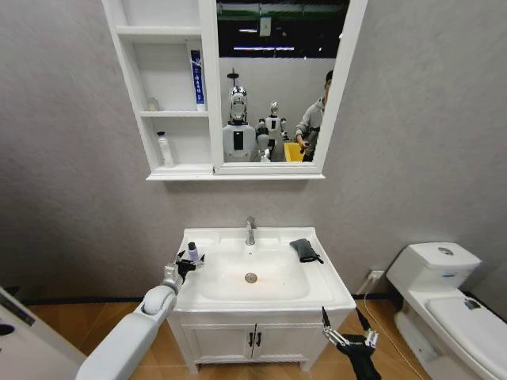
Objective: Move facial cleanser and shampoo from washbasin to cabinet, then wipe washbasin with towel.
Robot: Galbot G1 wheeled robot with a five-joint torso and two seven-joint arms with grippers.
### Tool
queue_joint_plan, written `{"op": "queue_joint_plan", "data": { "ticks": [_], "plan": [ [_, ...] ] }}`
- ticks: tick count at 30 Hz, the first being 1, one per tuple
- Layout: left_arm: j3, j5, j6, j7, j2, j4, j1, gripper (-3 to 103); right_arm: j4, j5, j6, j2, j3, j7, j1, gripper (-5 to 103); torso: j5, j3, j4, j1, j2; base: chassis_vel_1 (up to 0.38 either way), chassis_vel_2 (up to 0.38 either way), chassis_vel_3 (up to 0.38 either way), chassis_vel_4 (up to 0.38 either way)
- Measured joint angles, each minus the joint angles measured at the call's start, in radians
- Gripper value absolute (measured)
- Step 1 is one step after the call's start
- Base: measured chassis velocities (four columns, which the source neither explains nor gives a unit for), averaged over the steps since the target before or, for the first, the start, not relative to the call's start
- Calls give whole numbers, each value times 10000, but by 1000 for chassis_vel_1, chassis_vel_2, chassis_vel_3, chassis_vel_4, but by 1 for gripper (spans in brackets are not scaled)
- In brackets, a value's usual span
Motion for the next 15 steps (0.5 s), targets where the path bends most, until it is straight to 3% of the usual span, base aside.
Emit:
{"op": "queue_joint_plan", "data": {
  "ticks": [4, 6, 8, 11, 15],
  "plan": [
    [-1, 116, 0, 116, -109, 391, -171, 90, 0, 12, -7, -11, 4, 23, 19, 100, 1, 0, 0, 0, 0, 0, 0, 0, 0],
    [-1, 129, 2, 222, -184, 553, -256, 80, 0, 13, -17, -3, -2, 33, 30, 100, 0, 0, 1, 0, 0, 0, 0, 0, 0],
    [1, 129, 4, 279, -211, 602, -295, 80, -1, 13, -19, 5, -6, 35, 31, 100, 0, 0, 0, 0, 0, 0, 0, 0, 0],
    [25, 110, 17, 383, -253, 668, -369, 62, -18, 13, -19, 23, -6, 38, 25, 100, 0, 0, 0, 0, 0, 0, 0, 0, 0],
    [24, 86, 36, 403, -253, 607, -339, 52, -37, 13, -20, 26, -4, 43, 35, 100, 1, 0, 0, 0, 0, 0, 0, 0, 0]
  ]
}}
